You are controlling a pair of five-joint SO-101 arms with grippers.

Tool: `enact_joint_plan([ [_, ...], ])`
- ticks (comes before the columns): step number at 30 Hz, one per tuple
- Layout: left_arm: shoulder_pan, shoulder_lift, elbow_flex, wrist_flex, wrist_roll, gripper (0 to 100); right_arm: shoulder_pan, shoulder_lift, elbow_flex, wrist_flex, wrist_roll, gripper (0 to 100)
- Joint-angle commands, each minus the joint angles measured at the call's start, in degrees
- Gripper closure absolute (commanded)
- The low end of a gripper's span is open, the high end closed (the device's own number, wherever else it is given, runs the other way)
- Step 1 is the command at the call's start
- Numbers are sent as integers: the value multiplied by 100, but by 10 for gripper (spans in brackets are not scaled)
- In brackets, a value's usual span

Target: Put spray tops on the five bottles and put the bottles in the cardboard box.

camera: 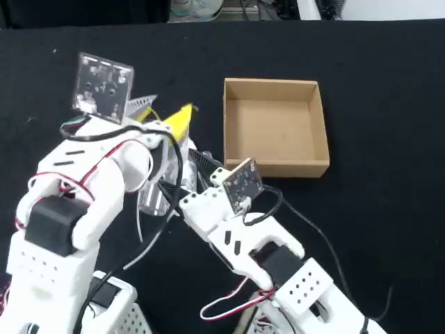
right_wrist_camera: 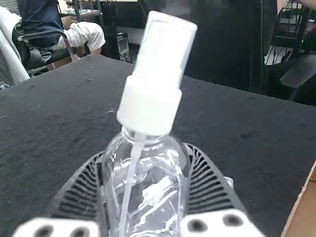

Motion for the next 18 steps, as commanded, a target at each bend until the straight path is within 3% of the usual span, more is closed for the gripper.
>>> enact_joint_plan([
  [1, 66, -220, -215, 527, -396, 812, -35, -145, -48, -167, -9, 987],
  [10, 66, -1231, -66, 1081, -651, 812, -35, -145, -48, -167, -9, 987],
  [14, 57, -1512, -207, 976, -615, 812, -35, -145, -40, -167, -9, 987],
  [18, -497, -1530, -426, 721, -607, 812, 79, -145, -84, 97, -9, 988],
])
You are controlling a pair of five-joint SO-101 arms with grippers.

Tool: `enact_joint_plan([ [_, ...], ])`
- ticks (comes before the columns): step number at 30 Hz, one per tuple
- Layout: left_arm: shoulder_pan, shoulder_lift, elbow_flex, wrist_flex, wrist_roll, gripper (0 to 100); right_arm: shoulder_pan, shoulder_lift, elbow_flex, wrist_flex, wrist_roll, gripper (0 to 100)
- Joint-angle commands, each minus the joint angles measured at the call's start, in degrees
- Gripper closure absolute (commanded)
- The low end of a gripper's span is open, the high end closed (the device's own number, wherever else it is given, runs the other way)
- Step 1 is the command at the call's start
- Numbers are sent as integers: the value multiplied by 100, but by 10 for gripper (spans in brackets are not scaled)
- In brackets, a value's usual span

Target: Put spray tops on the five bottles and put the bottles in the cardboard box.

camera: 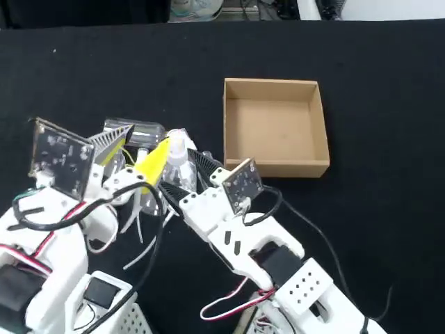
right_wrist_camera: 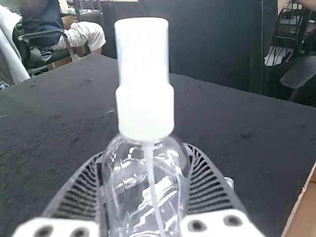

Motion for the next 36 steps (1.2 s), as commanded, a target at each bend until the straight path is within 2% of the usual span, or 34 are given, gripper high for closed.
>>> enact_joint_plan([
  [1, -725, -35, -382, -308, -18, 812, 202, -154, -171, 281, -35, 988],
  [7, -2088, -88, 769, -141, -18, 812, 1398, -84, -1349, 1547, -44, 987],
  [9, -2413, -88, 1420, -352, -18, 812, 1767, -75, -1736, 1908, -18, 987],
  [12, -2747, -88, 2580, -1029, -9, 812, 2312, 154, -2062, 1829, -18, 987],
  [15, -2826, -88, 3591, -1670, 149, 812, 2796, 787, -2141, 1178, -62, 988],
  [20, -2818, -97, 4646, -2541, 563, 812, 3218, 2264, -2149, -633, -44, 988],
  [28, -2791, -97, 5640, -3481, 1266, 812, 3420, 4936, -2475, -3270, -9, 987],
  [33, -2791, -97, 6299, -4396, 1398, 812, 3411, 6334, -3196, -3727, -18, 987],
  [36, -2791, -97, 6475, -4624, 1398, 812, 3420, 7002, -3626, -3754, -18, 987],
])
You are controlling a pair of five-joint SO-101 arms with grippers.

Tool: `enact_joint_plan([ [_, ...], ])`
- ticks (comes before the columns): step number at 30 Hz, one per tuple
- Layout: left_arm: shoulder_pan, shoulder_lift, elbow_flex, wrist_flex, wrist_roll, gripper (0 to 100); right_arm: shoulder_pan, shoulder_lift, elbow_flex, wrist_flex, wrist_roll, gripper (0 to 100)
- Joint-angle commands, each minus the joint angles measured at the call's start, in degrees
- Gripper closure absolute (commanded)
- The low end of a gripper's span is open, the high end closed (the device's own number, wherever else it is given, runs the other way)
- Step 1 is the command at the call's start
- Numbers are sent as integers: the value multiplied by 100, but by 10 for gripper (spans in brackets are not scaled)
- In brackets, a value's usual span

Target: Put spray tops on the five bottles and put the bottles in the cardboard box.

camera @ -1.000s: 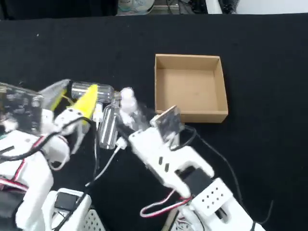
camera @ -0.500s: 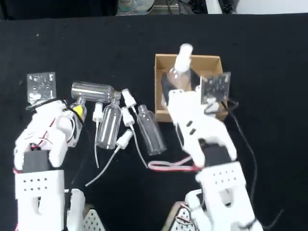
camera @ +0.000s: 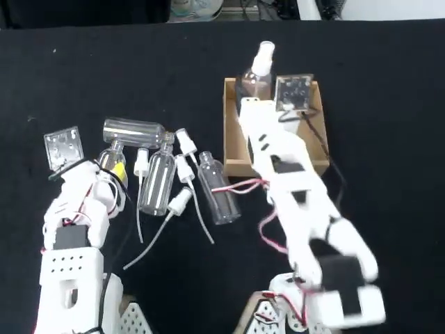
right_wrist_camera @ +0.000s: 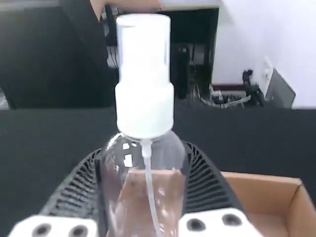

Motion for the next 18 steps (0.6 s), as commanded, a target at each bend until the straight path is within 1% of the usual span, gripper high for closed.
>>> enact_joint_plan([
  [1, -13, -114, 66, -422, 70, 812, 97, 585, -796, -229, -9, 987],
  [13, -13, -114, 84, -422, 70, 812, 97, 2123, -2000, -325, 0, 987],
  [18, -13, -105, 84, -396, 70, 812, 167, 2862, -2070, -1574, 0, 988],
])
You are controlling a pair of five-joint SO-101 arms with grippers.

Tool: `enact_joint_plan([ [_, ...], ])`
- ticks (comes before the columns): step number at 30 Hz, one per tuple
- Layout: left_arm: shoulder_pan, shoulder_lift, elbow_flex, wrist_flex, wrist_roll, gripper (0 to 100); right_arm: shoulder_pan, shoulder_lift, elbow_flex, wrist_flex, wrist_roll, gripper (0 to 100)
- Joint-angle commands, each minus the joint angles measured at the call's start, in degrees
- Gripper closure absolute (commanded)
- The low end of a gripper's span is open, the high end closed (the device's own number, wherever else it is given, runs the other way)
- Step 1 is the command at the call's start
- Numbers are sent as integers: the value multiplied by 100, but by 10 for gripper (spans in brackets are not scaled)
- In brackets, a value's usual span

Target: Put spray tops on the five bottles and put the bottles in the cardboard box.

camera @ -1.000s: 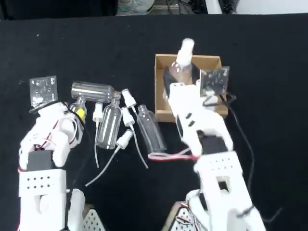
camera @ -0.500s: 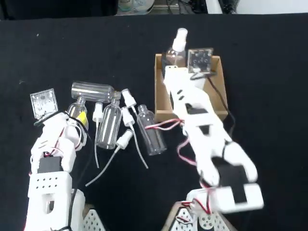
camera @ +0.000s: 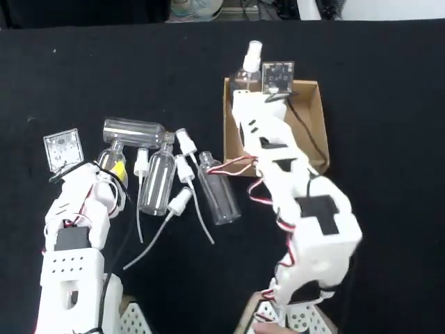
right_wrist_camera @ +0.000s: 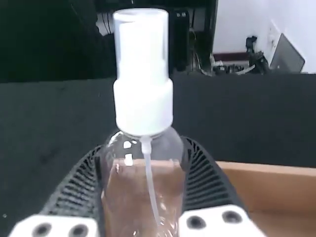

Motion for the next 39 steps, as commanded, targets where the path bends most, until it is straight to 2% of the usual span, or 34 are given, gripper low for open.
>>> enact_joint_plan([
  [1, -13, -105, -75, -105, 44, 812, 167, 215, -365, -941, 0, 988],
  [18, -40, -105, -66, -97, 44, 812, 149, 1077, -945, -1152, 0, 988],
  [26, -48, -105, -66, -97, 44, 812, 114, 1086, -664, -1257, 35, 988],
  [31, -40, -105, -66, -97, 35, 812, -88, 1103, -101, -2154, 888, 986],
  [34, -22, -105, -66, -97, 35, 812, -158, 1112, 57, -2426, 967, 982],
  [39, -22, -105, 4, -132, 35, 812, -158, 1121, 75, -2409, 958, 828],
])
